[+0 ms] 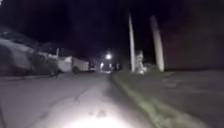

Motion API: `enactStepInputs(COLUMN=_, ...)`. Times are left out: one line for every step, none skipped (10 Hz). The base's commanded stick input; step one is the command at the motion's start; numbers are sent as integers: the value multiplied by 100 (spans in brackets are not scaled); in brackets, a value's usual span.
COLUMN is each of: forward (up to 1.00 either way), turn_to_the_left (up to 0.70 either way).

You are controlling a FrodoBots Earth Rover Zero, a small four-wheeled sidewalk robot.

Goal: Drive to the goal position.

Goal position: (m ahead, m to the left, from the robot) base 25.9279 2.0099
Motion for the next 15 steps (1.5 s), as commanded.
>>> enactStepInputs(forward=50, turn_to_the_left=5)
enactStepInputs(forward=50, turn_to_the_left=5)
enactStepInputs(forward=50, turn_to_the_left=5)
enactStepInputs(forward=50, turn_to_the_left=5)
enactStepInputs(forward=51, turn_to_the_left=5)
enactStepInputs(forward=68, turn_to_the_left=3)
enactStepInputs(forward=70, turn_to_the_left=3)
enactStepInputs(forward=70, turn_to_the_left=3)
enactStepInputs(forward=70, turn_to_the_left=3)
enactStepInputs(forward=70, turn_to_the_left=3)
enactStepInputs(forward=70, turn_to_the_left=3)
enactStepInputs(forward=70, turn_to_the_left=3)
enactStepInputs(forward=70, turn_to_the_left=3)
enactStepInputs(forward=70, turn_to_the_left=3)
enactStepInputs(forward=70, turn_to_the_left=3)
